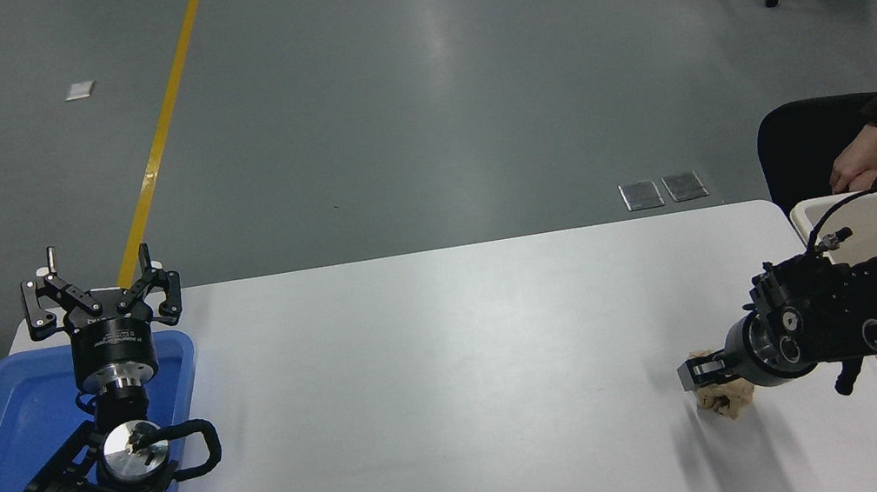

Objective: Pick up paper ball place in dustbin

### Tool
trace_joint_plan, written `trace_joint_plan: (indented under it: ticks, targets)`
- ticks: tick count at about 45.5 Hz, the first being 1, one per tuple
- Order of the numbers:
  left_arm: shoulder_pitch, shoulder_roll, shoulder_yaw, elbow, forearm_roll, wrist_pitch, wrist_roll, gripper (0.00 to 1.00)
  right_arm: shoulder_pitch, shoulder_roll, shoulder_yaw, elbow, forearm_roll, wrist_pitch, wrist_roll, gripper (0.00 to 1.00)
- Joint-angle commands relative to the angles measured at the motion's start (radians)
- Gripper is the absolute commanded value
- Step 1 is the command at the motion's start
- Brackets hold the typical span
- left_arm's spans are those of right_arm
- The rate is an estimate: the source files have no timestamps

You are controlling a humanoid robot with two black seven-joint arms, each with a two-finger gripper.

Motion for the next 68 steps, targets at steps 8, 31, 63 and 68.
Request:
trace_joint_plan:
  ticks: [8,31,63,68]
  targets:
    - [0.0,0.0,0.001,0.0,0.001,0.0,0.0,0.99,0.154,-0.116,-0.06,0.103,0.01,0.026,-0.001,0.0]
    - [0.0,0.0,-0.001,0.0,0.0,0.0,0.0,0.99,1.081,-0.239,-0.505,0.419,0.113,0.224,0.044,0.0]
    - [0.0,0.002,-0.001,0.0,0.001,0.0,0.0,0.99,1.264,-0.24,-0.662,0.229,0.048,0.393,0.047,0.0]
    - [0.0,0.002,-0.001,0.0,0.0,0.0,0.0,0.99,1.144,-0.318,-0.697,0.082,-0.048,0.292,0.048,0.0]
